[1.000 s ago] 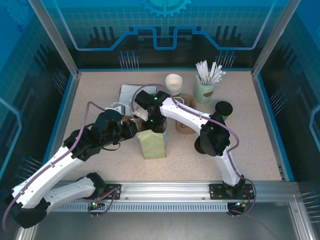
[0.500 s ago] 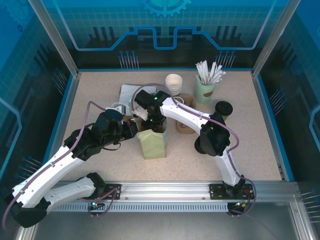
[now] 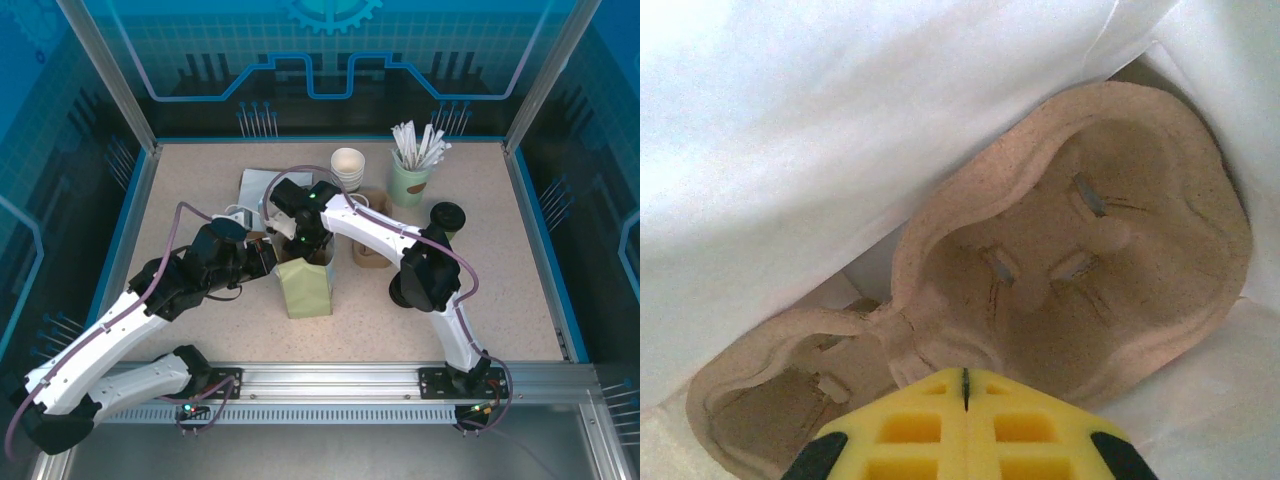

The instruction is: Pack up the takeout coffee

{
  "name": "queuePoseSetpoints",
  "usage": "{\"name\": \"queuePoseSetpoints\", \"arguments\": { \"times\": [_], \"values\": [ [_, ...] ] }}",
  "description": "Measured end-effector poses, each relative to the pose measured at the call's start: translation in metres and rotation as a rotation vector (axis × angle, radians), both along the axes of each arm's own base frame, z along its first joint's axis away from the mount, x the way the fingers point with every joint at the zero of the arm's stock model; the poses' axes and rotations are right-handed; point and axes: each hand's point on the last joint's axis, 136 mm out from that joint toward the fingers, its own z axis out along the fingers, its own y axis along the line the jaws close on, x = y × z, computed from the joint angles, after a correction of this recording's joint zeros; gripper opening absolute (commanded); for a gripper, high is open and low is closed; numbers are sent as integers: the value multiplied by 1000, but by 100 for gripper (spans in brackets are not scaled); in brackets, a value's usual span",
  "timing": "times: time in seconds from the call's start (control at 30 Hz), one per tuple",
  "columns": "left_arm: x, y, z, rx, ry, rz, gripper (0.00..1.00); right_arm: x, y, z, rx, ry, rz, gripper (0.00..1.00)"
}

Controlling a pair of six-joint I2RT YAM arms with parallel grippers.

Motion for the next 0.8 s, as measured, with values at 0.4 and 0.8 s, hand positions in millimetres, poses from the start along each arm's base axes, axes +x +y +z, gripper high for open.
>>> {"name": "queuePoseSetpoints", "arguments": {
  "times": [0.4,0.8],
  "values": [
    [0,0,0,1,-1,2,8,1,1,-7,-8,7,-3,0],
    [1,1,0,3,-2,5,8,3,1,-9,-10,10,-7,0]
  ]
}}
